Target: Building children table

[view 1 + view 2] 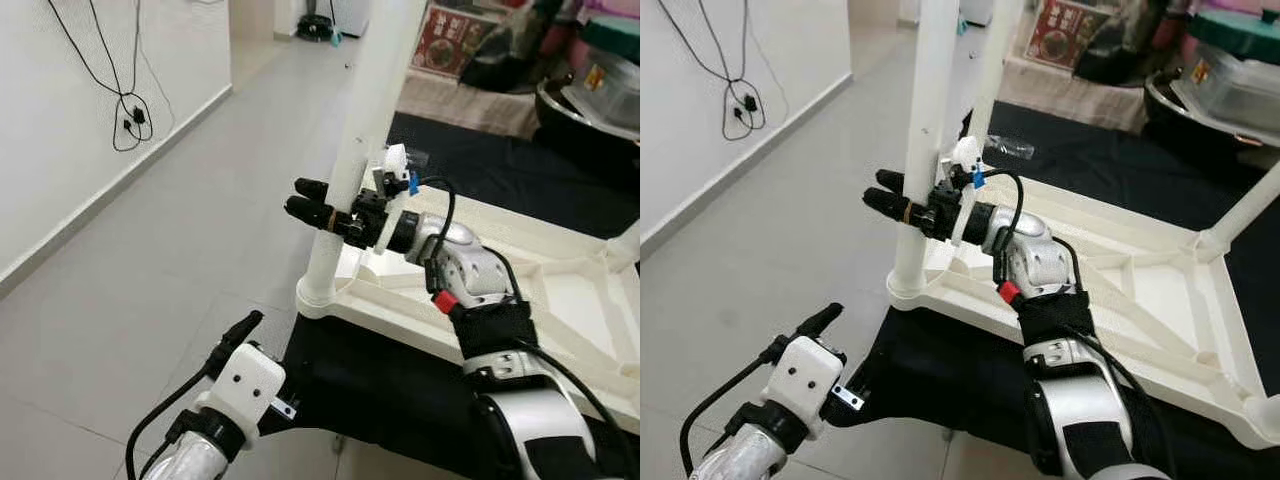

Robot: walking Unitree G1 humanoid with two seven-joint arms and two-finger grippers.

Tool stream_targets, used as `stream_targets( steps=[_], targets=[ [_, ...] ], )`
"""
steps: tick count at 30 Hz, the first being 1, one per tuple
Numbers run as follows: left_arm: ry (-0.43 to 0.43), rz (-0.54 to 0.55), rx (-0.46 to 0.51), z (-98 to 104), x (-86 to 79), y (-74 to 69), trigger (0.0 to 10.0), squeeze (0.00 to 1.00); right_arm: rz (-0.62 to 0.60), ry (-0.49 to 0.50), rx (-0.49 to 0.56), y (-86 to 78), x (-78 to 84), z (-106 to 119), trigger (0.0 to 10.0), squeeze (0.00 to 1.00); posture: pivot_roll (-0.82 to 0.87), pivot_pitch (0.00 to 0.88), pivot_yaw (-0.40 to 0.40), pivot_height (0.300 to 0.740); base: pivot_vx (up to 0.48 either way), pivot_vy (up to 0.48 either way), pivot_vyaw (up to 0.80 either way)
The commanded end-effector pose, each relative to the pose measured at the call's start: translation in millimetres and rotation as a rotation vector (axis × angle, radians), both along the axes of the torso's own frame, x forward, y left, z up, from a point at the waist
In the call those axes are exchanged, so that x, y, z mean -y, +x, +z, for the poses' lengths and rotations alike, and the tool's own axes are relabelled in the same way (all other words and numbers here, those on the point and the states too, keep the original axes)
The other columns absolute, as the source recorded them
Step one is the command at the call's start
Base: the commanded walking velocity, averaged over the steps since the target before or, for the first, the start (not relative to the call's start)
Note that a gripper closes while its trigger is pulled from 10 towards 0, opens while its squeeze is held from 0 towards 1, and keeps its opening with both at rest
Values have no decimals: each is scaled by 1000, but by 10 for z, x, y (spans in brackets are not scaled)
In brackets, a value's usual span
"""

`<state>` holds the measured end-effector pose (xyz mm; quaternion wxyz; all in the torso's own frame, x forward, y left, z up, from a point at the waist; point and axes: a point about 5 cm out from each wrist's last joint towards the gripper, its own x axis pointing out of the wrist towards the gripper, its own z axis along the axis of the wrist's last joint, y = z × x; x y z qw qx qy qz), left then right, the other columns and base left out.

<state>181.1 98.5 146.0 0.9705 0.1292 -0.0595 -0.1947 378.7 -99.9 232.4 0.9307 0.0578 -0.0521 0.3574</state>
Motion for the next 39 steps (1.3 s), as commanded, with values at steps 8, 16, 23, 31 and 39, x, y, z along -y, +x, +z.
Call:
stream_targets(
  steps=[8, 16, 23, 31, 39],
  targets=[
    [7, -7, -14, -24, 6, 1, 10000, 0, -920, 22, -192, -109, 752, -422, 0, 0, 129, 84, -142, 740, 0, 0, 0],
    [7, -7, -13, -25, 9, 6, 10000, 0, -1054, 140, -252, -231, 544, -399, 8941, 0, 125, 84, -142, 740, 0, 0, 0],
    [7, -8, -14, -25, 10, 12, 10000, 0, -877, 250, -66, -162, 321, -61, 10000, 1000, 121, 84, -144, 740, 0, 0, 0],
    [4, -9, -17, -31, 12, 18, 10000, 0, -496, 297, 25, -54, 330, 107, 10000, 0, 121, 84, -142, 740, 0, 0, 0],
    [3, -12, -13, -33, 37, 31, 10000, 0, 404, 141, -78, -325, 215, -82, 10000, 0, 121, 77, -149, 740, 0, 0, 0]
  ],
)
